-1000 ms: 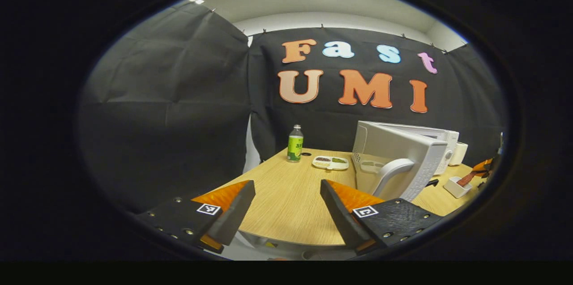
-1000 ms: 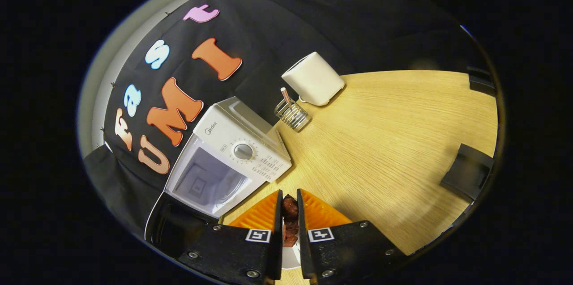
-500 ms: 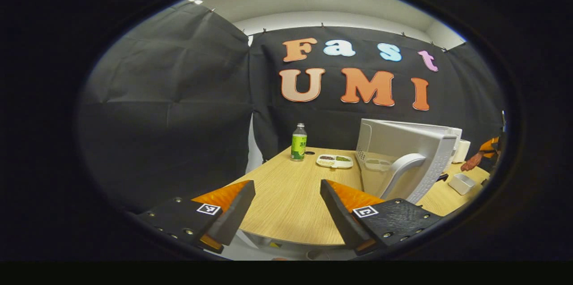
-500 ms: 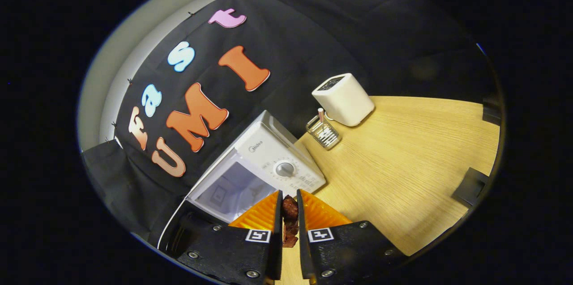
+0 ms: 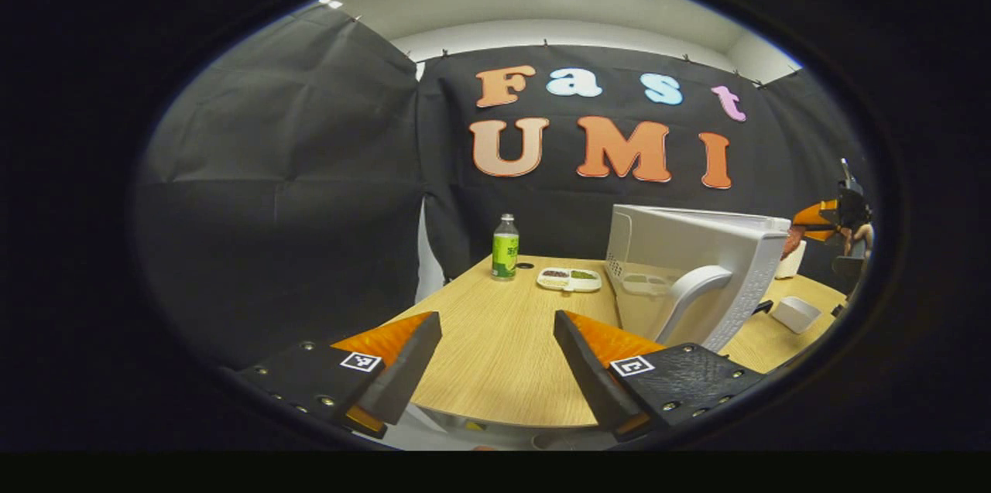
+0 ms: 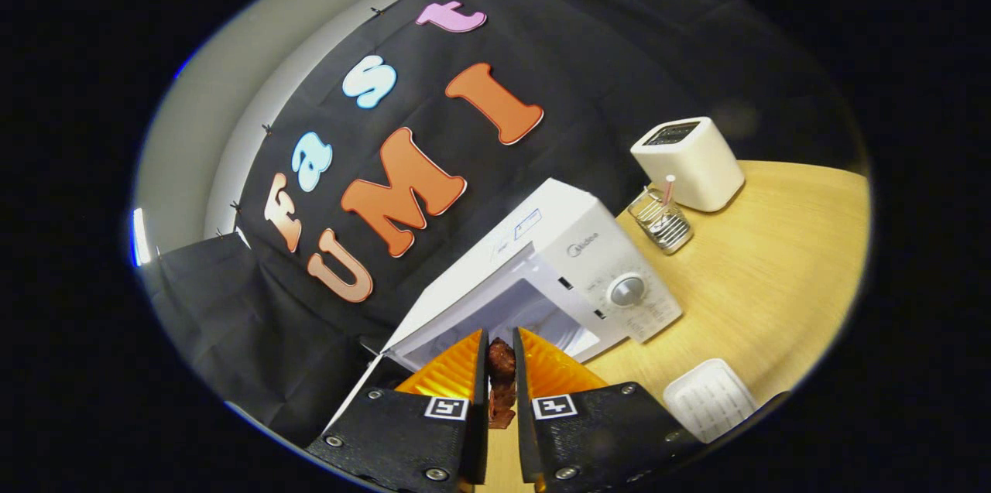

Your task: Open the microwave oven with the left hand, put the food in, and close the microwave oven.

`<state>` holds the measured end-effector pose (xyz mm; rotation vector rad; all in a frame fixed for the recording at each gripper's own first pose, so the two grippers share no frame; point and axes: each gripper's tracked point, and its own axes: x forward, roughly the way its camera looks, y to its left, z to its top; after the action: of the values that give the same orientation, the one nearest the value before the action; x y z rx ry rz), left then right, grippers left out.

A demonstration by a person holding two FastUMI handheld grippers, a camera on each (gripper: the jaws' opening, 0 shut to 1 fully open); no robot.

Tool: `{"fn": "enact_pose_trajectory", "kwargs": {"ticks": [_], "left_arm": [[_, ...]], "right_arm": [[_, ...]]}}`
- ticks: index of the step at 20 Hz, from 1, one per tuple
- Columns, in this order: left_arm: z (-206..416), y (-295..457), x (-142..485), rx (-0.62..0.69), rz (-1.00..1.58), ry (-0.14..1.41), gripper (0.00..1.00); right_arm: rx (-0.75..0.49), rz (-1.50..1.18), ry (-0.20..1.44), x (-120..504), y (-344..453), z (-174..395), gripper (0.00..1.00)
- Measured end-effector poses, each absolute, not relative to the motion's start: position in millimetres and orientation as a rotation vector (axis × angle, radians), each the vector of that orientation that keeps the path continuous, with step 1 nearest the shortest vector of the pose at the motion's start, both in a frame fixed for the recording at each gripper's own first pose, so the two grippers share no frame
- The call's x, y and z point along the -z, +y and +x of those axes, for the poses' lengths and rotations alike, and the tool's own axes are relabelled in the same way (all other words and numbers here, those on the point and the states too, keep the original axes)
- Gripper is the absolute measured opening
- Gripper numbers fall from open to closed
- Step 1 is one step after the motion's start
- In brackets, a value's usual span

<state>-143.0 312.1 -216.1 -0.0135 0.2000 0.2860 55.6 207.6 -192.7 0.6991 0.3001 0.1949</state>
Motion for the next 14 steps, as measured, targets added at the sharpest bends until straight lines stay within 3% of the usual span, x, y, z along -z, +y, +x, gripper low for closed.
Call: {"fn": "enact_pose_trajectory", "kwargs": {"ticks": [14], "left_arm": [[-114, 321, 222, -0.247, -0.057, 0.207, 0.91]], "right_arm": [[-0.055, 0.768, 0.277, 279, 306, 161, 0.16]]}}
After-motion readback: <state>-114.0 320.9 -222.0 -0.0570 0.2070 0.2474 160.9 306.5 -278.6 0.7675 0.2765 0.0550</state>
